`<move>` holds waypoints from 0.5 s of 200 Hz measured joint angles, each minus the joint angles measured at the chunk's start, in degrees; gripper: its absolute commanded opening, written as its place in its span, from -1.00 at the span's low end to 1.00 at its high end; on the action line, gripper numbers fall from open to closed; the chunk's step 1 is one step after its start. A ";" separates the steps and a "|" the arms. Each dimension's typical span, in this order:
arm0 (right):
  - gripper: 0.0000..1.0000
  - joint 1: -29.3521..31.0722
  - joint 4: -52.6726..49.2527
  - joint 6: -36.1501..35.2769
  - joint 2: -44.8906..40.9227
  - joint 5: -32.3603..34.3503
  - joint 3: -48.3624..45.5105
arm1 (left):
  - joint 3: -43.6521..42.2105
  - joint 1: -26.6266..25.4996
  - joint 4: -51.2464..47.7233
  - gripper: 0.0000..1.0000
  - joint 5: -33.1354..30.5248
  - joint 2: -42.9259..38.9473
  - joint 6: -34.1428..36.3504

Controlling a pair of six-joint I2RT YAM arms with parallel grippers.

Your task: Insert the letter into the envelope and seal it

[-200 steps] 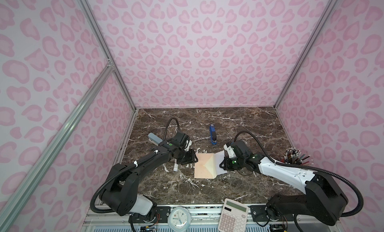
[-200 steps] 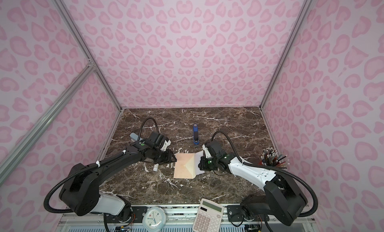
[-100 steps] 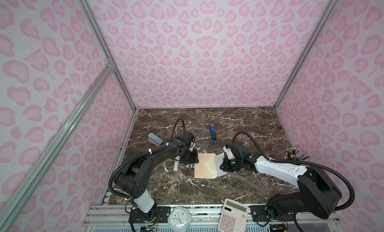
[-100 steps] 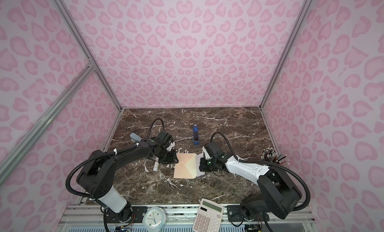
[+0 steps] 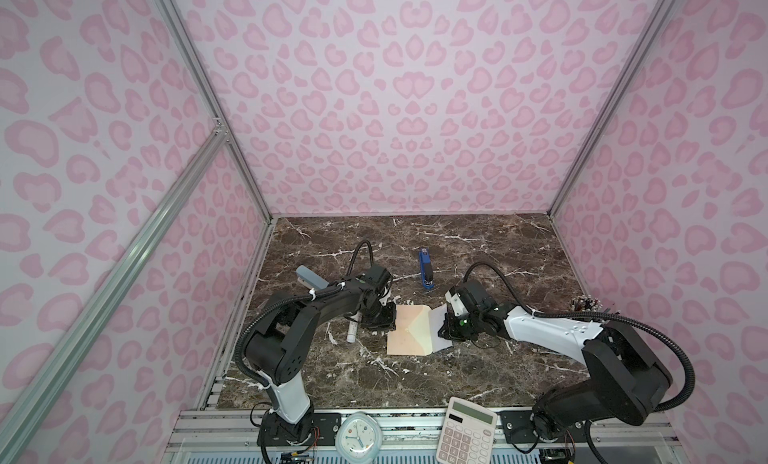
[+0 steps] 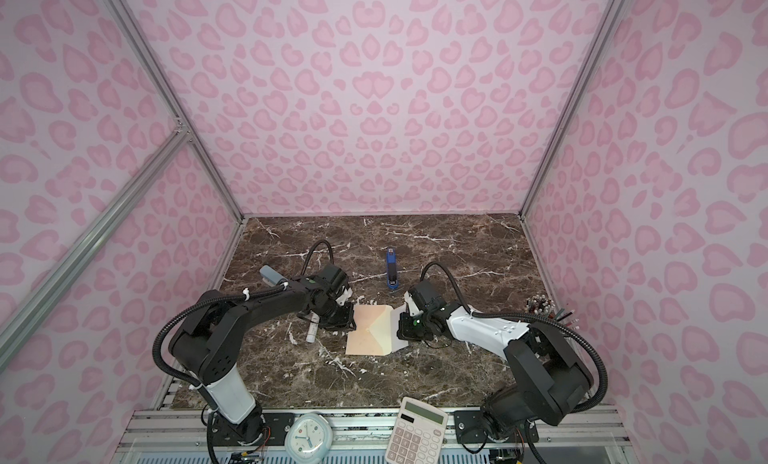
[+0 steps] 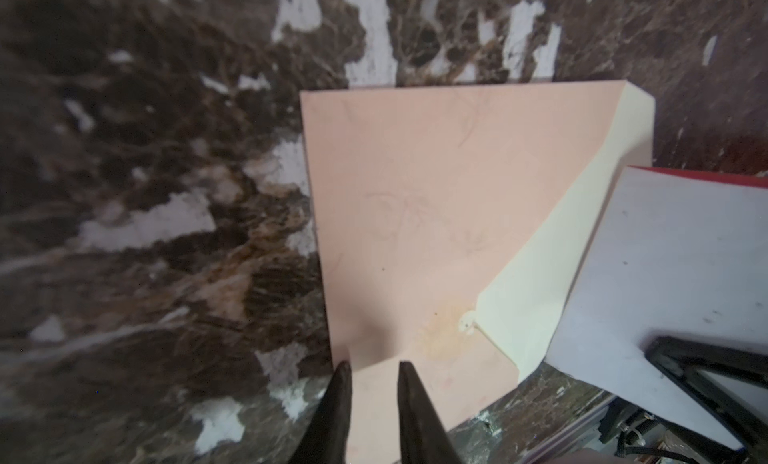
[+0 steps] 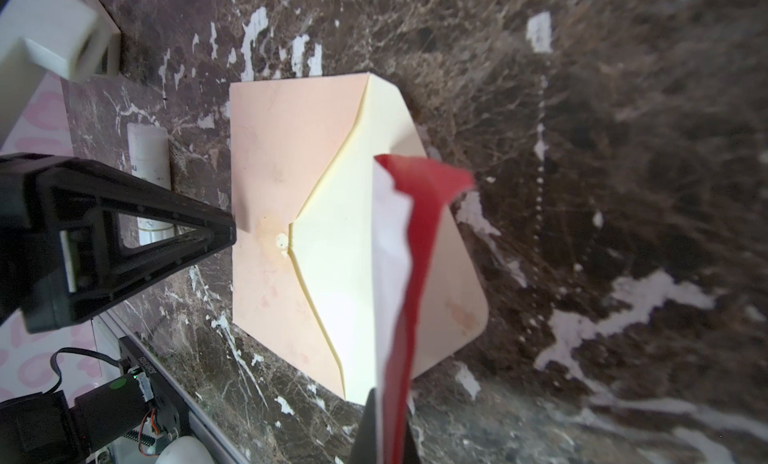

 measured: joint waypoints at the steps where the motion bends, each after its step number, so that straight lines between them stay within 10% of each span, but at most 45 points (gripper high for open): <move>1: -1.00 -0.02 0.00 0.00 0.02 -0.02 0.02 | 0.00 0.02 0.02 -0.54 0.00 0.04 0.02; 100: -1.00 -1.86 -1.51 1.70 3.54 -4.85 3.21 | 0.00 1.40 0.00 -0.57 1.99 1.44 2.16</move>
